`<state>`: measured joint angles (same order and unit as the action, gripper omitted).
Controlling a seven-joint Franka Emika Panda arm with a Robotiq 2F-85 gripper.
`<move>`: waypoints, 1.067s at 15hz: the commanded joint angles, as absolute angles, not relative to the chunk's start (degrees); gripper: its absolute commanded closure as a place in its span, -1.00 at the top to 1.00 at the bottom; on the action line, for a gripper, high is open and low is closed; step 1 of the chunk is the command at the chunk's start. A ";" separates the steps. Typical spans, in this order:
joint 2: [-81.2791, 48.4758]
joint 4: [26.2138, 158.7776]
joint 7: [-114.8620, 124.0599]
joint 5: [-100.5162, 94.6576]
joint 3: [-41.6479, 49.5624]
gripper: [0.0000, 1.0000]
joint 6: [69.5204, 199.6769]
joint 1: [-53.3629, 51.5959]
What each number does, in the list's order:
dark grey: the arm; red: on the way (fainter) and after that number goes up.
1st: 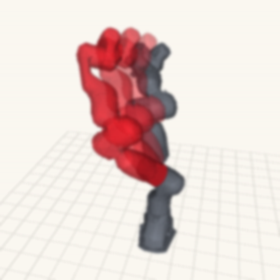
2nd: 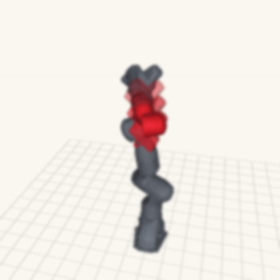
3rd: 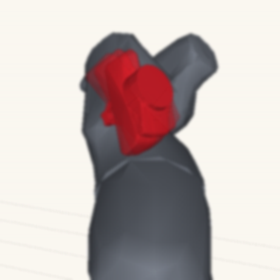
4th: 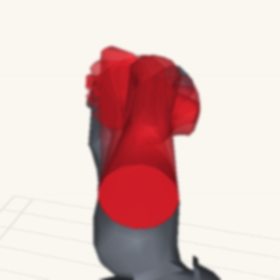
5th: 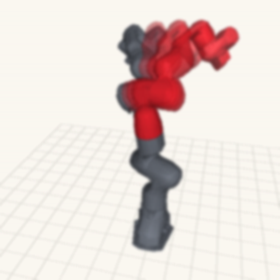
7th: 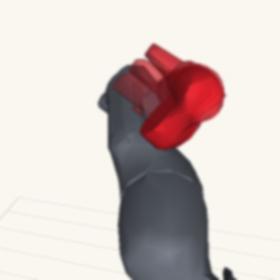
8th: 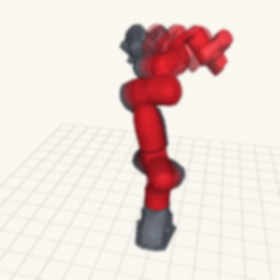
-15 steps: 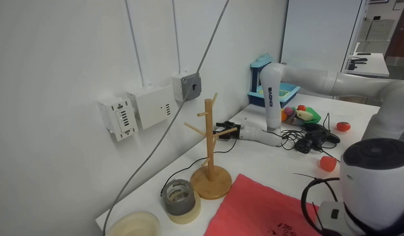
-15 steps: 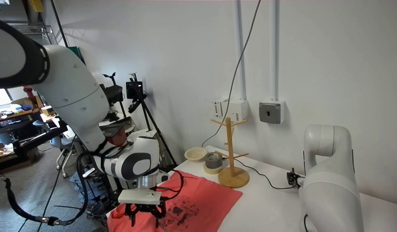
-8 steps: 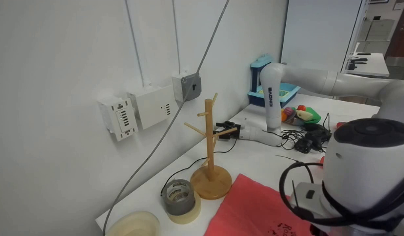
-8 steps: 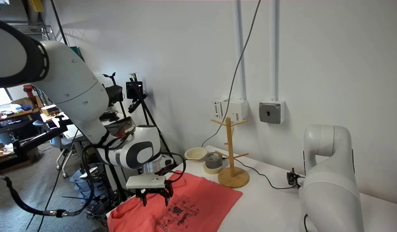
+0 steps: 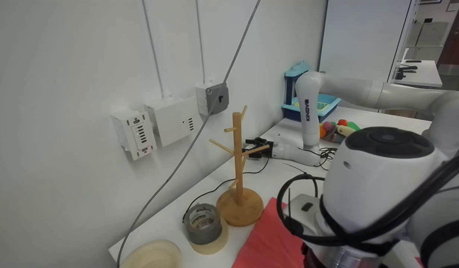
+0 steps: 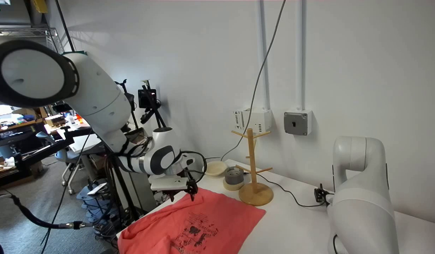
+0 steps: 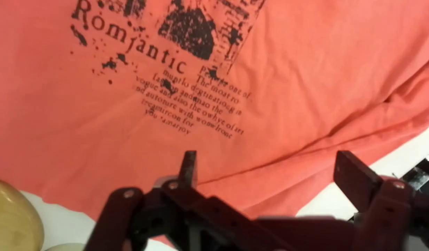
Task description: Fold the sweatshirt
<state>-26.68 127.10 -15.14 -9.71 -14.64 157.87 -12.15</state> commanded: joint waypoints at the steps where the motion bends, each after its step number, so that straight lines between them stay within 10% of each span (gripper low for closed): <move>1: -34.22 118.75 -12.35 -10.67 -13.05 1.00 159.26 -15.18; 13: -47.44 102.88 -8.89 -14.24 -7.53 0.98 156.40 -21.74; 16: -49.25 100.93 -8.94 -14.04 -7.46 0.43 156.27 -21.66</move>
